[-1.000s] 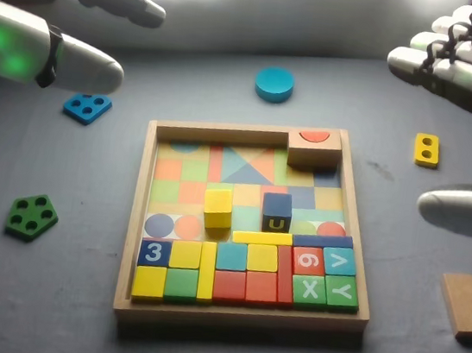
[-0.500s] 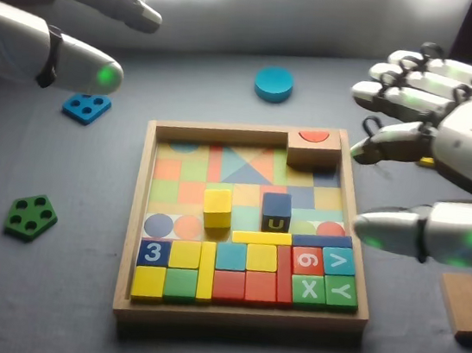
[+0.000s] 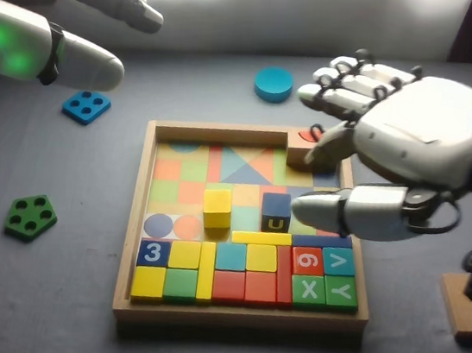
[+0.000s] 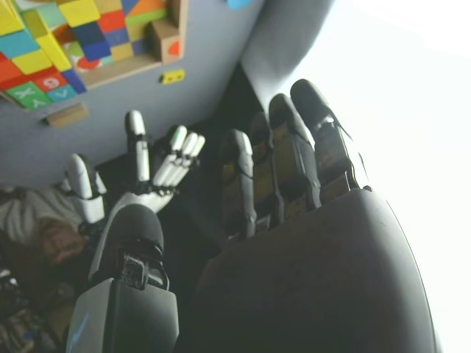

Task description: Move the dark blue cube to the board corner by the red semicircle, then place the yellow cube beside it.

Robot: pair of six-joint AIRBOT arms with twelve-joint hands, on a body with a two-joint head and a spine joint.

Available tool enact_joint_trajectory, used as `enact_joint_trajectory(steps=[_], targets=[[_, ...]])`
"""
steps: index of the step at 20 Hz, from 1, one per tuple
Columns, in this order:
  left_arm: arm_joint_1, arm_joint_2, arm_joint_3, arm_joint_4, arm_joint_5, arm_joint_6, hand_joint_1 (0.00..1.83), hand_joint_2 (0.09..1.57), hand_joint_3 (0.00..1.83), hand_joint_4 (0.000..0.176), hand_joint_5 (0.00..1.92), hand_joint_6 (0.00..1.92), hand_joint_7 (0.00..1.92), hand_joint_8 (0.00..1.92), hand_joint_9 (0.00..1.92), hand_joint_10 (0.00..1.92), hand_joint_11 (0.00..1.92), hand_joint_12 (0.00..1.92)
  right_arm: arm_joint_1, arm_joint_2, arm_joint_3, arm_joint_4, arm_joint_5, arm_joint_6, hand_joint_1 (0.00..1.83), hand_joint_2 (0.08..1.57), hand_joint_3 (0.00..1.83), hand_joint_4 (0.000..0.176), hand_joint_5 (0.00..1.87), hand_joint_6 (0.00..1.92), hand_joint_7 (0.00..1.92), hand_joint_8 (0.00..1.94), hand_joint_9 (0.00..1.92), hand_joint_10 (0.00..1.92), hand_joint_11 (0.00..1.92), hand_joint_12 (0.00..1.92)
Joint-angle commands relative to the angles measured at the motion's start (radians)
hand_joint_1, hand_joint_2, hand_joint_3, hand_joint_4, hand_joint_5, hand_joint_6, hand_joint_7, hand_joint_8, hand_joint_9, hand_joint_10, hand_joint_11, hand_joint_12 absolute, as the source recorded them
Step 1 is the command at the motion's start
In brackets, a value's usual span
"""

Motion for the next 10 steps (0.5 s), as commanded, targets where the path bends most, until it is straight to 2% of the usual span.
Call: enact_joint_trajectory(steps=[1,2,5,8,10], targets=[[-0.011,-0.003,0.001,-0.037,-0.048,0.001,0.19,1.28,0.00,0.030,0.32,0.00,0.26,0.00,0.27,0.00,0.00,0.89,0.010,-0.010,0.008,0.005,0.121,-0.006,0.00,1.16,0.00,0.000,0.75,0.10,0.13,0.02,0.00,0.00,0.00,0.00],[-0.011,-0.003,0.000,-0.037,-0.048,0.001,0.19,1.28,0.00,0.029,0.33,0.01,0.26,0.00,0.28,0.00,0.00,0.91,0.009,-0.028,0.017,0.040,0.120,-0.029,0.00,1.16,0.00,0.000,0.75,0.10,0.14,0.03,0.00,0.00,0.00,0.00],[-0.011,-0.003,0.000,-0.037,-0.048,0.001,0.17,1.29,0.00,0.045,0.34,0.00,0.26,0.00,0.27,0.00,0.00,0.86,0.006,-0.064,0.030,0.060,0.121,-0.051,0.00,1.16,0.00,0.000,0.73,0.09,0.12,0.01,0.00,0.00,0.00,0.00],[-0.011,-0.003,0.002,-0.037,-0.048,0.001,0.15,1.29,0.00,0.043,0.35,0.00,0.27,0.00,0.29,0.01,0.00,0.90,0.000,-0.088,0.042,0.082,0.109,-0.060,0.00,1.16,0.00,0.000,0.73,0.08,0.11,0.01,0.00,0.00,0.00,0.00],[-0.011,-0.003,0.002,-0.037,-0.048,0.001,0.15,1.29,0.00,0.054,0.34,0.00,0.27,0.00,0.28,0.00,0.00,0.87,-0.013,-0.104,0.052,0.082,0.110,-0.067,0.00,1.16,0.00,0.000,0.72,0.08,0.11,0.00,0.00,0.00,0.00,0.00]])
